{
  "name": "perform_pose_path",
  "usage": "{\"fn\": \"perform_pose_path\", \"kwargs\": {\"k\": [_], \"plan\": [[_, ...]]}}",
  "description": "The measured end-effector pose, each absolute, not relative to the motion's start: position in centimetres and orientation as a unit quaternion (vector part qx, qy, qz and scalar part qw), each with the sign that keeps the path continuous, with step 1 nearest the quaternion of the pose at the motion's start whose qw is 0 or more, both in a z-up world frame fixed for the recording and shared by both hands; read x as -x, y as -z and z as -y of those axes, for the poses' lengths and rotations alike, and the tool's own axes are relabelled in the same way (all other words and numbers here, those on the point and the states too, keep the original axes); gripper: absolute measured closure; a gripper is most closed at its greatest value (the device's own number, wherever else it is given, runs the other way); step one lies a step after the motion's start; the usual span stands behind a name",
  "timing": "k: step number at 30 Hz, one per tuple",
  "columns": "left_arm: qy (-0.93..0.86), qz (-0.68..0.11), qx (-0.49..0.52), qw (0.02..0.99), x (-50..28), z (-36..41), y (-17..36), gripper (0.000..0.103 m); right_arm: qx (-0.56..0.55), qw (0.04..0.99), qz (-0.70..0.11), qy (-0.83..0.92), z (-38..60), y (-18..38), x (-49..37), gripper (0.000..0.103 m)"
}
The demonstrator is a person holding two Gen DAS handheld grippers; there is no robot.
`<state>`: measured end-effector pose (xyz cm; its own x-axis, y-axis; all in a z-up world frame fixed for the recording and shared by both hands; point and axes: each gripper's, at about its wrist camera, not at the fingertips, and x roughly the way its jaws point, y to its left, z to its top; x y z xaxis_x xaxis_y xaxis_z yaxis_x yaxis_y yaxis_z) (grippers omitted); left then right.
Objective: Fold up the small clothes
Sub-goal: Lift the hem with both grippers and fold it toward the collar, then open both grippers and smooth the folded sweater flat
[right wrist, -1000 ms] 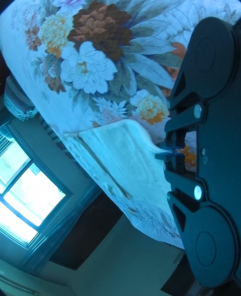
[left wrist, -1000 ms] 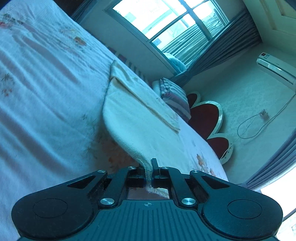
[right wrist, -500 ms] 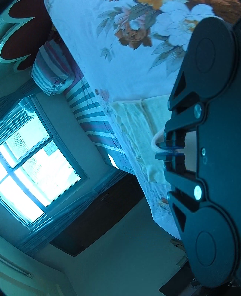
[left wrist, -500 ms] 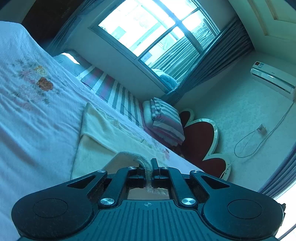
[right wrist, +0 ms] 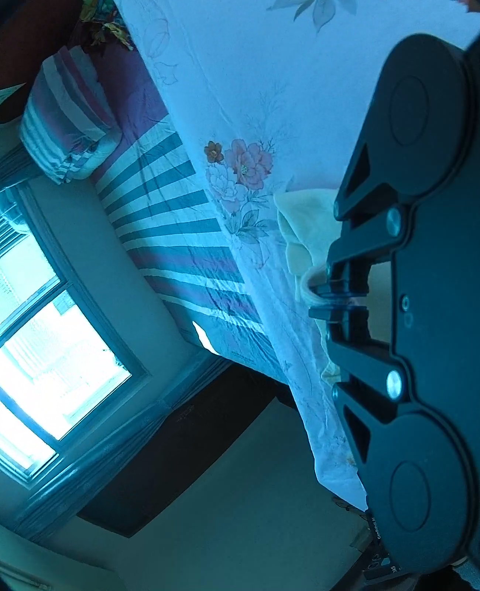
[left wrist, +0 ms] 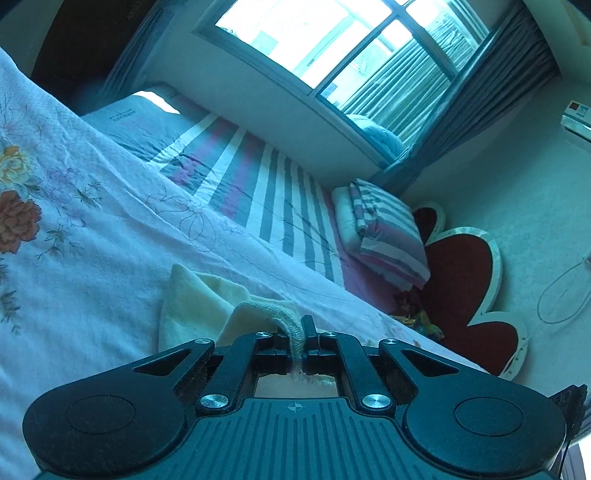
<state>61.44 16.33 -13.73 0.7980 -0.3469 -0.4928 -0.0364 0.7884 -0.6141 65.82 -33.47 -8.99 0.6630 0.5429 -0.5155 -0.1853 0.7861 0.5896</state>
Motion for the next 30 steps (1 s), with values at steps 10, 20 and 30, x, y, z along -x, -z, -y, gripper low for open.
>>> {"fn": "perform_pose_path", "kwargs": {"k": [10, 20, 30], "plan": [[0.077, -0.310, 0.308, 0.896, -67.3, -16.9, 17.4, 0.085, -0.258, 0.875, -0.363, -0.188, 33.8, 14.1, -72.2, 0.068], [0.079, -0.318, 0.154, 0.932, -69.1, -17.1, 16.0, 0.042, -0.197, 0.891, -0.353, -0.208, 32.9, 14.8, -72.5, 0.066], [0.055, -0.318, 0.133, 0.937, -70.6, -16.0, 16.1, 0.101, -0.078, 0.921, -0.324, -0.201, 29.4, 13.6, -72.2, 0.098]]}}
